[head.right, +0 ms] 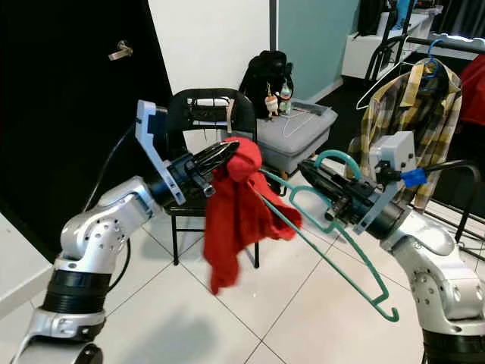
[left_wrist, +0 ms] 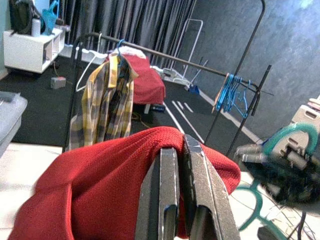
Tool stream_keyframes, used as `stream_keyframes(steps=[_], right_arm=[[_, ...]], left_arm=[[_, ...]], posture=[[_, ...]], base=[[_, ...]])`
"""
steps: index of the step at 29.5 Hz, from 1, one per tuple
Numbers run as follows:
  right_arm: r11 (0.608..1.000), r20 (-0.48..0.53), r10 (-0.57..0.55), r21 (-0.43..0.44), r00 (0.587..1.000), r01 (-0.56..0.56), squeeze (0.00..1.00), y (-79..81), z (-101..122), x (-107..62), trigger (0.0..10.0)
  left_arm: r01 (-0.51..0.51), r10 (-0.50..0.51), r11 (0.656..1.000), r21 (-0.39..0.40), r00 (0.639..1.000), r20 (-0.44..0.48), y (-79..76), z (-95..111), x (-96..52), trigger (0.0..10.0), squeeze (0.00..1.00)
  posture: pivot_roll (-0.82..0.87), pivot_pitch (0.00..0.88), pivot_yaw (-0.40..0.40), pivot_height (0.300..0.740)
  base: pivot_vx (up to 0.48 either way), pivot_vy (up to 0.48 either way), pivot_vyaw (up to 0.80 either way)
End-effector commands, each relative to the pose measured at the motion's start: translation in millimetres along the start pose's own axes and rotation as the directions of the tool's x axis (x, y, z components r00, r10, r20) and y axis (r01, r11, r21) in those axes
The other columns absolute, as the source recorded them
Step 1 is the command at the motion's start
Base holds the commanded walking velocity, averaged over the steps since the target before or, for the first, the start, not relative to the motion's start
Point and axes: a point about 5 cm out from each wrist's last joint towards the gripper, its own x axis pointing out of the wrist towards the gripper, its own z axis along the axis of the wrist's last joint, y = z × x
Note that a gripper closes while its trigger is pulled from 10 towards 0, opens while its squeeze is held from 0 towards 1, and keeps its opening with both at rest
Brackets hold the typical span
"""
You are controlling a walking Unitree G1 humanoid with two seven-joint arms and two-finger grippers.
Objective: Hang hanger
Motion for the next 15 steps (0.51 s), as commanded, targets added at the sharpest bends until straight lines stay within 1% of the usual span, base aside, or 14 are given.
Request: stream_keyframes(steps=[1,2,3,4,5,7,9,10,11,12,13,14,15], right_arm=[[0.999,-0.043,0.05,0.007,0.998,-0.05,0.0,6.3,-6.5,1.1,10.0],[0.997,-0.081,0.077,0.007,0.994,-0.076,0.0,9.1,-10.4,-1.4,10.0],[0.997,-0.081,0.077,0.007,0.994,-0.076,0.0,9.1,-10.4,-1.4,10.0],[0.996,-0.103,0.09,0.007,0.991,-0.09,0.0,10.6,-12.7,-3.1,10.0],[0.996,-0.112,0.093,0.007,0.989,-0.093,0.0,11.1,-13.6,-3.8,10.0],[0.996,-0.112,0.093,0.007,0.989,-0.093,0.0,11.1,-13.6,-3.8,10.0],[0.993,-0.151,0.117,0.014,0.982,-0.116,0.0,12.9,-17.1,-9.5,10.0],[0.994,-0.157,0.112,0.011,0.981,-0.111,0.0,11.2,-17.4,-11.0,10.0],[0.994,-0.157,0.112,0.011,0.981,-0.111,0.0,11.2,-17.4,-11.0,10.0],[0.995,-0.151,0.1,0.007,0.983,-0.1,0.0,9.1,-16.7,-10.9,10.0],[0.995,-0.151,0.1,0.007,0.983,-0.1,0.0,9.1,-16.7,-10.9,10.0],[0.997,-0.125,0.076,0.003,0.989,-0.077,0.0,5.7,-14.5,-8.1,10.0],[0.997,-0.125,0.076,0.003,0.989,-0.077,0.0,5.7,-14.5,-8.1,10.0]], left_arm=[[0.005,-0.006,0.998,0.055,1.0,0.029,-2.3,8.1,7.0,10.0,0.0],[-0.005,0.003,0.995,0.098,1.0,0.019,-0.2,7.9,8.3,10.0,0.0],[-0.005,0.003,0.995,0.098,1.0,0.019,-0.2,7.9,8.3,10.0,0.0],[-0.011,0.01,0.992,0.123,1.0,0.011,0.9,8.2,8.4,10.0,0.0],[-0.017,0.017,0.991,0.132,1.0,0.007,1.4,8.5,8.1,10.0,0.0],[-0.017,0.017,0.991,0.132,1.0,0.007,1.4,8.5,8.1,10.0,0.0],[-0.009,0.012,0.984,0.179,1.0,-0.014,3.4,10.6,5.4,10.0,0.0],[0.033,-0.03,0.982,0.186,0.999,-0.022,-1.0,12.3,4.5,10.0,0.0],[0.033,-0.03,0.982,0.186,0.999,-0.022,-1.0,12.3,4.5,10.0,0.0],[0.094,-0.09,0.978,0.184,0.996,-0.03,-8.4,13.0,3.8,10.0,0.0],[0.094,-0.09,0.978,0.184,0.996,-0.03,-8.4,13.0,3.8,10.0,0.0],[0.183,-0.179,0.968,0.169,0.983,-0.044,-21.0,11.3,2.8,10.0,0.0],[0.183,-0.179,0.968,0.169,0.983,-0.044,-21.0,11.3,2.8,10.0,0.0]], posture=[[-0.1,0.0,0.054,0.74],[-0.11,0.0,0.056,0.74],[-0.11,0.0,0.056,0.74],[-0.11,0.0,0.058,0.74],[-0.11,0.0,0.058,0.74],[-0.11,0.0,0.058,0.74],[-0.11,0.0,0.058,0.74],[-0.11,0.0,0.057,0.74],[-0.11,0.0,0.057,0.74],[-0.11,0.0,0.056,0.74],[-0.11,0.0,0.056,0.74],[-0.11,0.0,0.055,0.74],[-0.11,0.0,0.055,0.74]], base=[[0.0,0.0,0.0],[0.0,0.0,0.0],[0.0,0.0,0.0],[0.0,0.0,0.0],[0.0,0.0,0.0],[0.0,0.0,0.0],[0.0,0.0,0.0],[0.0,0.0,0.0],[0.0,0.0,0.0],[0.0,0.0,0.0],[0.0,0.0,0.0],[0.0,0.0,0.0],[0.0,0.0,0.0]])
